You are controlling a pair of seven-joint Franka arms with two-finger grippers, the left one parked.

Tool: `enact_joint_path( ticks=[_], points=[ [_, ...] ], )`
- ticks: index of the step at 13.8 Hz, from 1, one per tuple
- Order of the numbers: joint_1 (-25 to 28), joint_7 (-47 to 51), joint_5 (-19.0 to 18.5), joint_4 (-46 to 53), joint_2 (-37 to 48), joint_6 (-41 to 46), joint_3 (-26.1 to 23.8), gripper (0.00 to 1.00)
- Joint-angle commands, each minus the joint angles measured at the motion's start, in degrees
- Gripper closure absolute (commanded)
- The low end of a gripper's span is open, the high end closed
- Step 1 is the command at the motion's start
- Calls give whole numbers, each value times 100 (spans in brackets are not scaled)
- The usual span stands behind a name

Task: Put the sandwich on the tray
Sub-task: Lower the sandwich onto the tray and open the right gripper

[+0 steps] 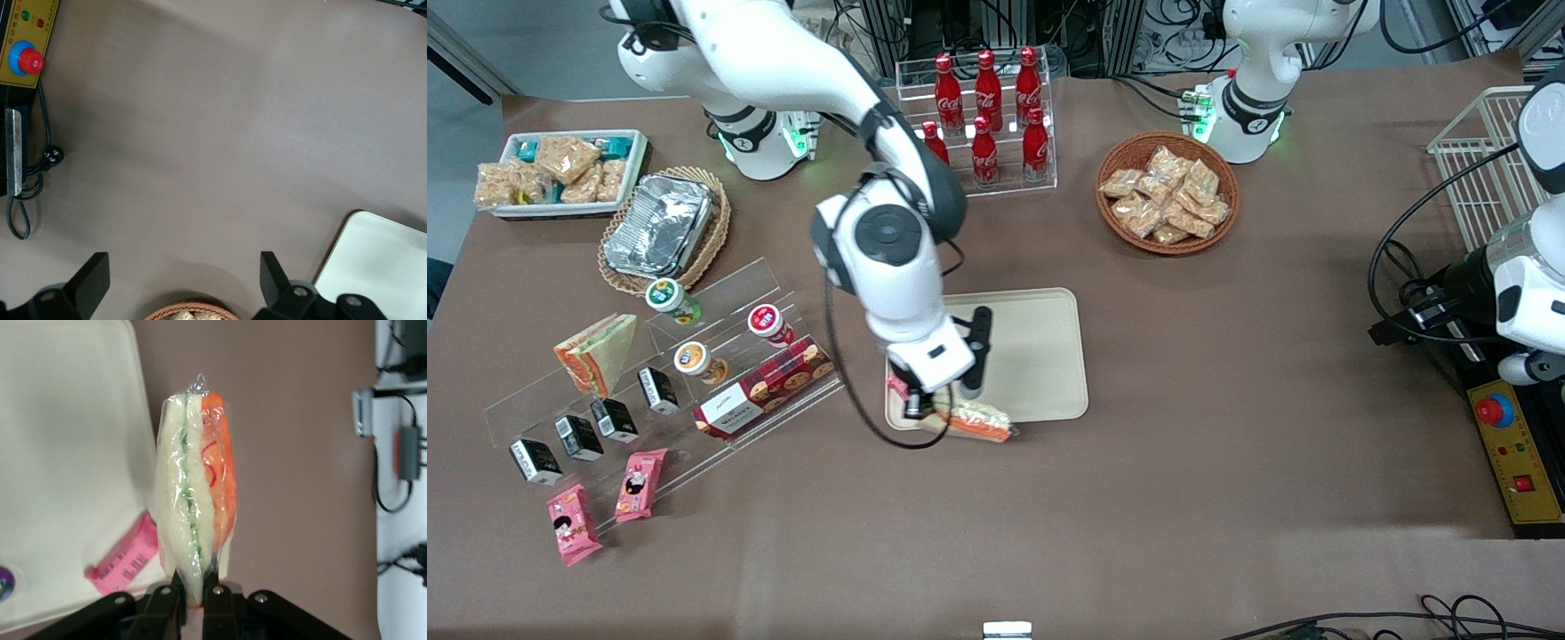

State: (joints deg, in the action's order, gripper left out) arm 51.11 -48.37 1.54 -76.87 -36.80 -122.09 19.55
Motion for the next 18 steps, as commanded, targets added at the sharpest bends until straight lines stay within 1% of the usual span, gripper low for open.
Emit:
enact_joint_path(
  ticks=[1,3,5,6,10,11,13,14,15,16,17,18],
  points=[
    [188,-268,-49,-187,-29,-113,111,100],
    [276,-295,-101,-362,-64,-278,111,100],
    [521,-243,-547,-661,-90,-743,111,100],
    [627,-217,-611,-723,-160,-867,111,100],
    [689,-146,-541,-942,-336,-1079,102,100],
    [777,72,-541,-1083,-328,-1193,102,100],
    [821,835,-541,-1146,-328,-1185,102,100],
    [856,1021,-550,-1146,-336,-1168,102,76],
    [917,1049,-602,-1146,-345,-1159,111,71],
    [927,1058,-611,-1137,-380,-1159,111,45],
    [857,1015,-603,-1137,-363,-1159,111,6],
    [770,962,-585,-1119,-345,-1167,111,2]
  ],
)
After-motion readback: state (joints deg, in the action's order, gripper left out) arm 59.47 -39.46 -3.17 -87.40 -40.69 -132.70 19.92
